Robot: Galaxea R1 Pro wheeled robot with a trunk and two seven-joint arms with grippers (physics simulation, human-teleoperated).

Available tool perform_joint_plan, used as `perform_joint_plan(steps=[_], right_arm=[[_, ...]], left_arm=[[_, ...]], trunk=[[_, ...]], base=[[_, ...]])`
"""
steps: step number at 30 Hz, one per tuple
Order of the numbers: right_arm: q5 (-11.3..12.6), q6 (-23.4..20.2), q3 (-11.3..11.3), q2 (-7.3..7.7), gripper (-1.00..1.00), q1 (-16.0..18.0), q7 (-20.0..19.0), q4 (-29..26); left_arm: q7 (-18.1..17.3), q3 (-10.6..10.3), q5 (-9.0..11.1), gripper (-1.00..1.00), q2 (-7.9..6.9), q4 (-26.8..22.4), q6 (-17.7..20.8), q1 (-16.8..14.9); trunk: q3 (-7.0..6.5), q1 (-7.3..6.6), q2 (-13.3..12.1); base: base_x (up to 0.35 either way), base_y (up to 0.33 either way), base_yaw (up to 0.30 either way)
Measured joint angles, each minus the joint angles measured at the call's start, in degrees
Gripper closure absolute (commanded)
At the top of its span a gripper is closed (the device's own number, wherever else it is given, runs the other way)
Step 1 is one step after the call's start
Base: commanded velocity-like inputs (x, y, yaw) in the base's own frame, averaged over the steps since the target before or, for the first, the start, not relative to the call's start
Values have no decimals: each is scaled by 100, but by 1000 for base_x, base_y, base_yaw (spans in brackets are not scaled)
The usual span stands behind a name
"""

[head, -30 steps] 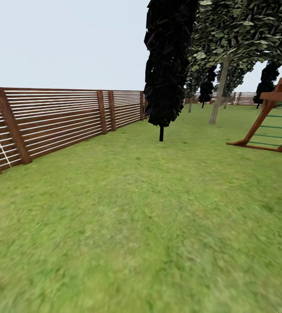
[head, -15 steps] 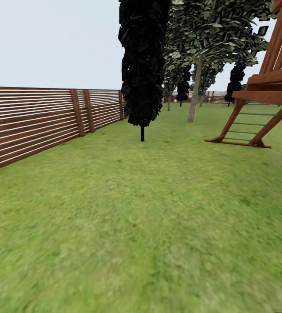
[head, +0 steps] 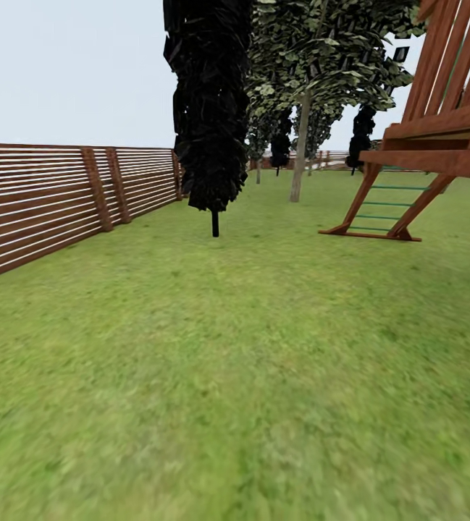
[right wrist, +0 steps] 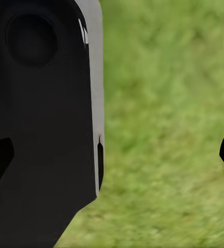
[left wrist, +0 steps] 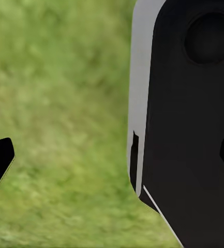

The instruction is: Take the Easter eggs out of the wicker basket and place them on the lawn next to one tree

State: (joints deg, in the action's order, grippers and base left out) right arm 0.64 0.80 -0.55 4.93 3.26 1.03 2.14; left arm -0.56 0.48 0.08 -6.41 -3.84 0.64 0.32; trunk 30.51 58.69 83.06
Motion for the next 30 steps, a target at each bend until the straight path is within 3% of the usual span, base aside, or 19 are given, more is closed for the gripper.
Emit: perform_joint_plan(steps=[30], right_arm=[[-15,-8,-31,19,-100,0,24,30]], left_arm=[[-4,0,0,-100,-3,0,0,0]], trunk=[[0,0,0]], base=[[333,0,-1]])
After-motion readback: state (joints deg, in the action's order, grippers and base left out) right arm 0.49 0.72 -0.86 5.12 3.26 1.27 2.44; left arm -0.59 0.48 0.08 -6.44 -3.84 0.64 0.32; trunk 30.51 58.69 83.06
